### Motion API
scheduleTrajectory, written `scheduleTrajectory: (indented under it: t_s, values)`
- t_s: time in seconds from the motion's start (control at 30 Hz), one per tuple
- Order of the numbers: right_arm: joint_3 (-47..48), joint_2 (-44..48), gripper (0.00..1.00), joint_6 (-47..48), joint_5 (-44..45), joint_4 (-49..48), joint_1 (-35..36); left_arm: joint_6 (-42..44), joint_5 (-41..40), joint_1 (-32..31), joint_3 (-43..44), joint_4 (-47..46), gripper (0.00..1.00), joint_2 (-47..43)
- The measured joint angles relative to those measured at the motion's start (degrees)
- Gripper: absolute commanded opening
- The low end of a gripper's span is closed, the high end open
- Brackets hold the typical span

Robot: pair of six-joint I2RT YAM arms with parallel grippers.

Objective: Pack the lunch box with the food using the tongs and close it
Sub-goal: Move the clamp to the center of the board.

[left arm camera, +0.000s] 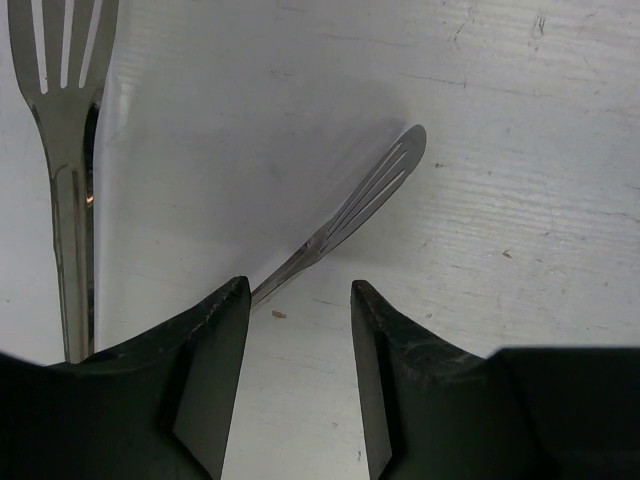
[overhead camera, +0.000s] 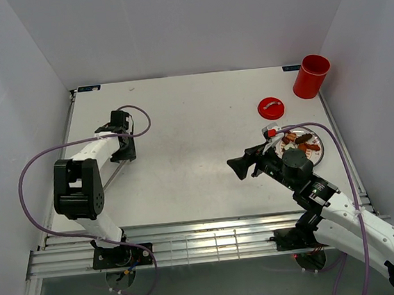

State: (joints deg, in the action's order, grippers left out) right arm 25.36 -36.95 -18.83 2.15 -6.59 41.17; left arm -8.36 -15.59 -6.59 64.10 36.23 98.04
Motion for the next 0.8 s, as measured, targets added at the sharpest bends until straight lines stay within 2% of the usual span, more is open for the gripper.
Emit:
scheduleTrajectory:
  t_s: [0.2, 0.33, 0.43, 0.47, 0.53, 0.7, 0.8]
  values:
    - [0.0, -0.2, 0.91, 0.0, 0.0, 0.0, 0.0, 0.3, 0.1, 0.0, 0.0, -0.7, 0.54, 1.2]
    - [0.0, -0.3, 0.91, 0.0, 0.0, 0.0, 0.0, 0.4, 0.5, 0.0, 0.0, -0.7, 0.5, 4.1]
    - [0.0, -0.3, 0.91, 0.0, 0.1, 0.0, 0.0, 0.5, 1.3, 0.0, 0.5, -1.0, 0.37, 4.9]
    - [0.0, -0.3, 0.91, 0.0, 0.1, 0.0, 0.0, 0.5, 1.6, 0.0, 0.5, -1.0, 0.27, 4.9]
    - [0.0, -0.3, 0.91, 0.0, 0.1, 0.0, 0.0, 0.1, 2.5, 0.0, 0.7, -0.6, 0.2, 4.9]
    - [0.0, -0.3, 0.91, 0.0, 0.0, 0.0, 0.0, -3.2, 7.5, -0.8, 2.8, 0.2, 0.08, 4.9]
    - [0.0, -0.3, 0.91, 0.0, 0.0, 0.0, 0.0, -7.3, 9.4, -4.3, 7.5, 1.4, 0.06, 6.0]
